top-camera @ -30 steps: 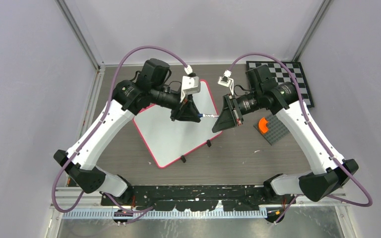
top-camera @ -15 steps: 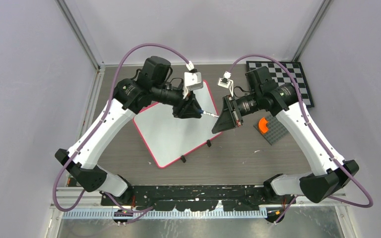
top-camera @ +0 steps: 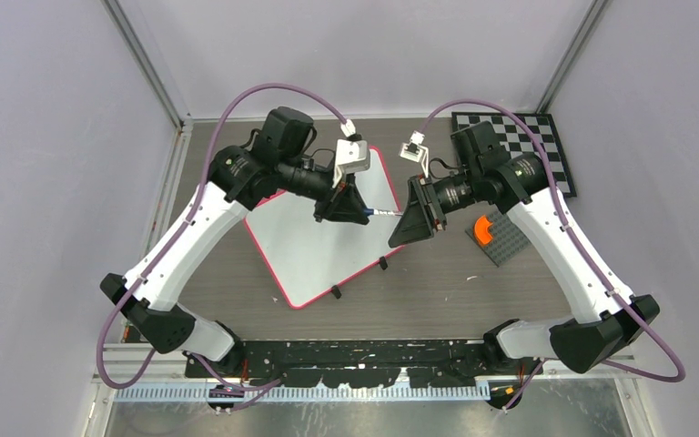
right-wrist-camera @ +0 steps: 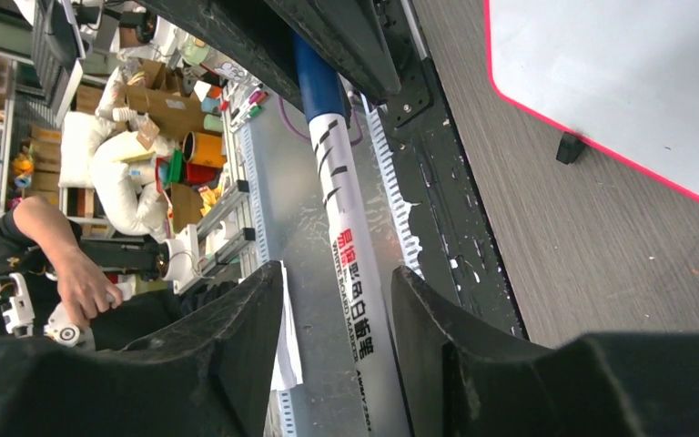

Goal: Write a sentence on the whiteboard
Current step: Open the whiteboard marker at the center of the board.

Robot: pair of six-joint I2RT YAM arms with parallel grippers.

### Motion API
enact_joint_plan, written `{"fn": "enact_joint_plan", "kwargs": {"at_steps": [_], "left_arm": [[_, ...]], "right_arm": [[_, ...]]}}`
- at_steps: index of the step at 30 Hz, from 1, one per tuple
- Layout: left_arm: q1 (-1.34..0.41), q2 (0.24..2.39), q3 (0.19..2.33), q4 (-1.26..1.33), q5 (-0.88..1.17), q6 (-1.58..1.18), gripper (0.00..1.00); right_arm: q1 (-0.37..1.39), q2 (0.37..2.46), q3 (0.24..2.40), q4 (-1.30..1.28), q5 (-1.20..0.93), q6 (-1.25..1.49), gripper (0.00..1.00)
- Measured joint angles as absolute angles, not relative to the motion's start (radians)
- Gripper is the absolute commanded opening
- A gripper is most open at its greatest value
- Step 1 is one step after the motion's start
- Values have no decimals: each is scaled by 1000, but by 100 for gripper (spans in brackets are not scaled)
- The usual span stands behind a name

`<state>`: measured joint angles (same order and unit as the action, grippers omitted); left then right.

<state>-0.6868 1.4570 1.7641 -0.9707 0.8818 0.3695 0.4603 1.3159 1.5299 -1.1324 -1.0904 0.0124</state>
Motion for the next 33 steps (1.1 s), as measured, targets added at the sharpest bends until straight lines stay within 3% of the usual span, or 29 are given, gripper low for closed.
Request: {"fn": "enact_joint_plan", "kwargs": {"at_steps": [18,22,31,33], "left_arm": [[-686,1436,1726,-915,824,336,0],[-686,1436,1725,-909,821,328,0],[-686,1435,1725,-904,831,310,0],[-686,1435,1725,-900,838,299,0]], "right_arm": [[412,1315,1521,-959,-1067,211,50],[411,1315,1519,-942,-1069,224,40],[408,1312,1506,-938,-1099,224,34],[408,1309,1506,-938,-1102,223,27]]}}
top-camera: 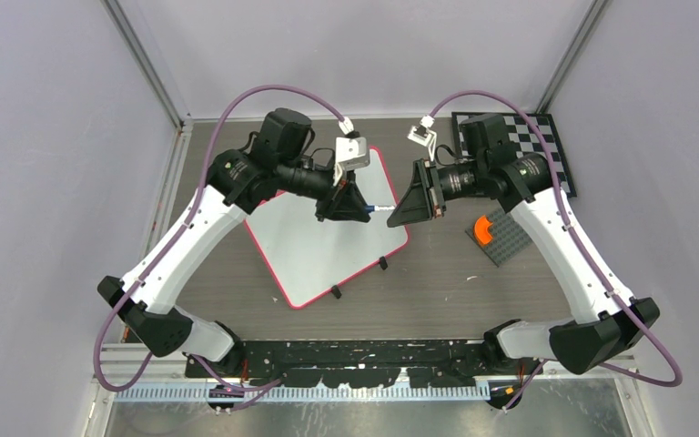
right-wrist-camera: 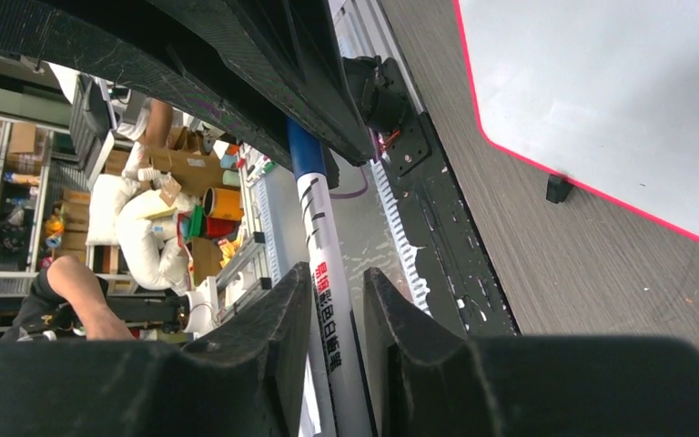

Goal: Write a sentence on the whiteboard
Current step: Open the whiteboard marker at the center of the board.

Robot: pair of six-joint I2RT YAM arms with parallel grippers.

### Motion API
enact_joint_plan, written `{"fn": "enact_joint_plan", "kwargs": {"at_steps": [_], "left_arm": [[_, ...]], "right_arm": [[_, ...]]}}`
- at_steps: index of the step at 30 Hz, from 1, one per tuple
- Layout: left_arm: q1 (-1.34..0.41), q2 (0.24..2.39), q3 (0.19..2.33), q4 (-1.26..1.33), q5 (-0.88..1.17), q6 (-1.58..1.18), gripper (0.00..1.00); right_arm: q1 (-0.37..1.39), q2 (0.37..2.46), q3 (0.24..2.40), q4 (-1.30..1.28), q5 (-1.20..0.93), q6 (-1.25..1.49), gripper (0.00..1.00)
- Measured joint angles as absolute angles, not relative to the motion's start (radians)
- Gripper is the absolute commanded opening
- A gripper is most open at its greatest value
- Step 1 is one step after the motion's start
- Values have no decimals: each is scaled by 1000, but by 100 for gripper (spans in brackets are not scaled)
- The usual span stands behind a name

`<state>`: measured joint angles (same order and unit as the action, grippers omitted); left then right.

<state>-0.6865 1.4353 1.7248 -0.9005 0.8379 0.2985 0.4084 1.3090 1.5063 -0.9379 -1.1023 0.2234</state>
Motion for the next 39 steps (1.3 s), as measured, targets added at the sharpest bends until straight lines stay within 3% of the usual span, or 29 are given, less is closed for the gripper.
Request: {"fn": "enact_joint_plan", "kwargs": {"at_steps": [7,10,17,20,24,30,35,39], "left_arm": [[-694,1438,1725,-900,867,291,0],[-697,1438,1725,-900,871,290,0],[-686,1448,1744,-900,858,283,40],[-675,1453,1751,-891,829,273,51],[-666,1454,1751,-888,802,271,49],[-660,1454,1751,-887,802,270,37],[-658,1454,1763,-888,809,274,44],[-652,1454,1765,-896,853,307,42]], "right_arm": [[408,1295,1506,-936,-1145,215,1],[408,1291,1506,-941,-1147,212,0],[405,1282,1505,-950,-1145,189,0],[408,1280,1504,-950,-1135,189,0],[409,1280,1504,-951,-1127,187,0],[410,1280,1504,-963,-1113,163,0],[410,1281,1504,-992,-1109,132,0],[411,1281,1505,-1023,-1109,118,0]]}}
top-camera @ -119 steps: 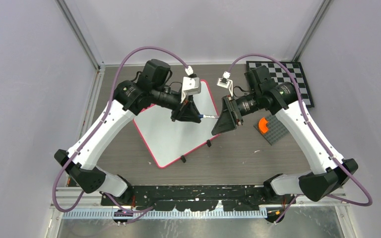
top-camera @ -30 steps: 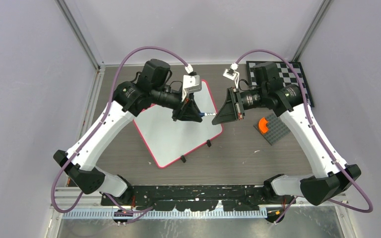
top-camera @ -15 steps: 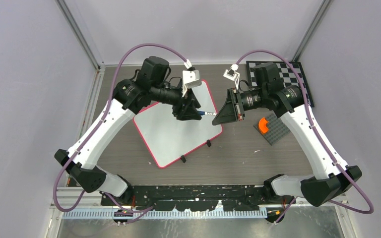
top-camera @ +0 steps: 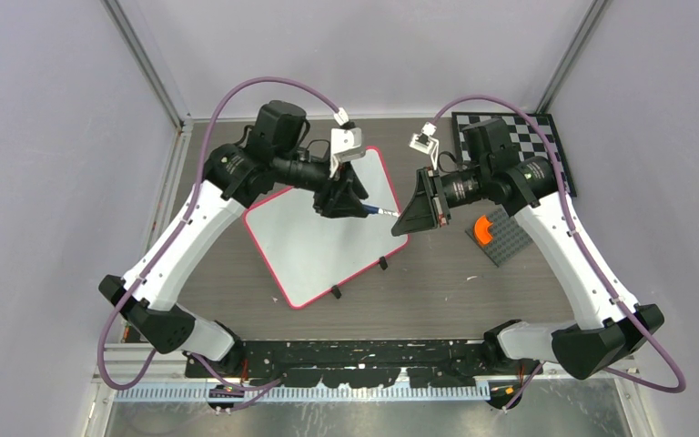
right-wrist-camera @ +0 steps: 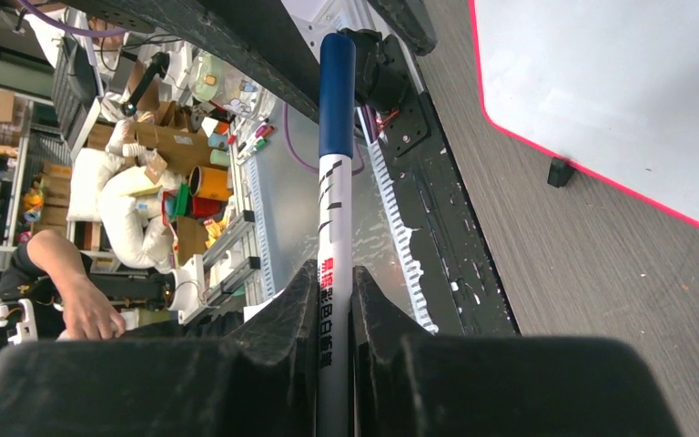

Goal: Write a sentence on the whiteboard
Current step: Open the whiteboard marker at the center of the board.

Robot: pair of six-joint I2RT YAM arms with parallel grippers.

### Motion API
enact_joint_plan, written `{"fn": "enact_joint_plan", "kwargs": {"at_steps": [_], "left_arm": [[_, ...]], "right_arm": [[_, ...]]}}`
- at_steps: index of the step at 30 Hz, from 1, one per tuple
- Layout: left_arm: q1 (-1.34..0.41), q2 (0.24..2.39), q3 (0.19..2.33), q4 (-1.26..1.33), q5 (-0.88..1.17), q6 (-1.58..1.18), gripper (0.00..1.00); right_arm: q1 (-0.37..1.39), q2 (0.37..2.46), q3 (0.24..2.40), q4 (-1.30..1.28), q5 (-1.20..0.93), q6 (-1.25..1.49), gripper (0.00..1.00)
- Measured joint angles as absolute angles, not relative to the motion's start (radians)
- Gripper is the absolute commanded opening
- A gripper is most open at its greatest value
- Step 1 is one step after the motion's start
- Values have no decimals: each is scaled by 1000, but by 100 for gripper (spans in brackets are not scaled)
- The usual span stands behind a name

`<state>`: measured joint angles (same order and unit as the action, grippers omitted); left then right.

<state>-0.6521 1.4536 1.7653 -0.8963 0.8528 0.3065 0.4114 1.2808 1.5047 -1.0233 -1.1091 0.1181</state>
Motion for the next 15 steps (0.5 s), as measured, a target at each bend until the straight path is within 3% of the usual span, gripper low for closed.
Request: {"fn": "enact_joint_plan", "kwargs": {"at_steps": [8,12,13,15], "left_arm": [[-666,1454,1765,-900,881,350,42],[-696,1454,1765,-905,873,348,6],[-706,1454,1765,-913,873,352,0],[-714,1453,1764,-933,867,347,0]], "right_arm": [[415,1282,1505,-1042,-1113,107,0],[424,1284,1505,-1046,-1113,107,2],[424,1284,1505,-1048,-1111,106,11],[420,1284,1505,-1055,-1114,104,33]]}}
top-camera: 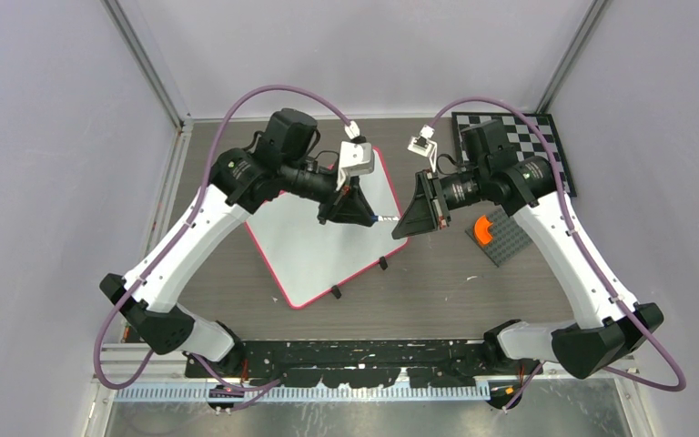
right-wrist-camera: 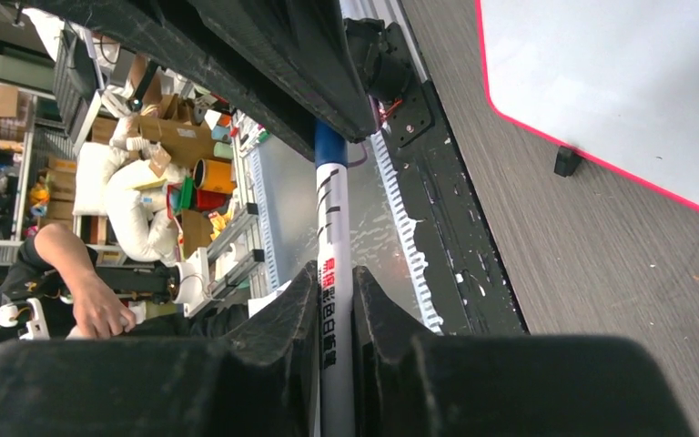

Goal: Write a sentence on the whiteboard
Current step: Open the whiteboard marker at the center of the board.

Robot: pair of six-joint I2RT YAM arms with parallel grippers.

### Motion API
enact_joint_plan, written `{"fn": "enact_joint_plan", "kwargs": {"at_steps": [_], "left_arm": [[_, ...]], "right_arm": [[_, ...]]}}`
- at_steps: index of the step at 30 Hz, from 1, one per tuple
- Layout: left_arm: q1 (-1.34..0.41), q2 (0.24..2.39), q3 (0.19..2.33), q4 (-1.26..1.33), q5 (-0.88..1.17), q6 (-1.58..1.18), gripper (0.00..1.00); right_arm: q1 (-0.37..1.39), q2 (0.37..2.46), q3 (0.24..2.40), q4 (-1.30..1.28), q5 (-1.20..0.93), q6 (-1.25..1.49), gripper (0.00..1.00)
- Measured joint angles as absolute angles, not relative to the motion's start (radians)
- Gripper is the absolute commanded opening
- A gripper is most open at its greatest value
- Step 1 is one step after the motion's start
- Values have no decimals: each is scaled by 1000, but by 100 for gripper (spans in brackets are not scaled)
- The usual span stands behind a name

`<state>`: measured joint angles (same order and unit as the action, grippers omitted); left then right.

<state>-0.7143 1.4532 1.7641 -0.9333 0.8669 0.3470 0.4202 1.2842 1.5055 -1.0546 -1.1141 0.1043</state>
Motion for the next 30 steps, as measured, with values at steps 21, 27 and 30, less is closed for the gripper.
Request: {"fn": "enact_joint_plan", "kwargs": {"at_steps": [21,27,30], "left_arm": [[-706,1453,1753,-931,839,269,5],[-702,1453,1753,-933,834,285,48],[-698,1453,1753,-935,833,302,47]], "right_arm": [[422,1293,1507,-1056,-1091,103,0],[428,1302,1517,-1072,-1095,98,0],[431,1305,1517,-1083,-1097,92,0]]}}
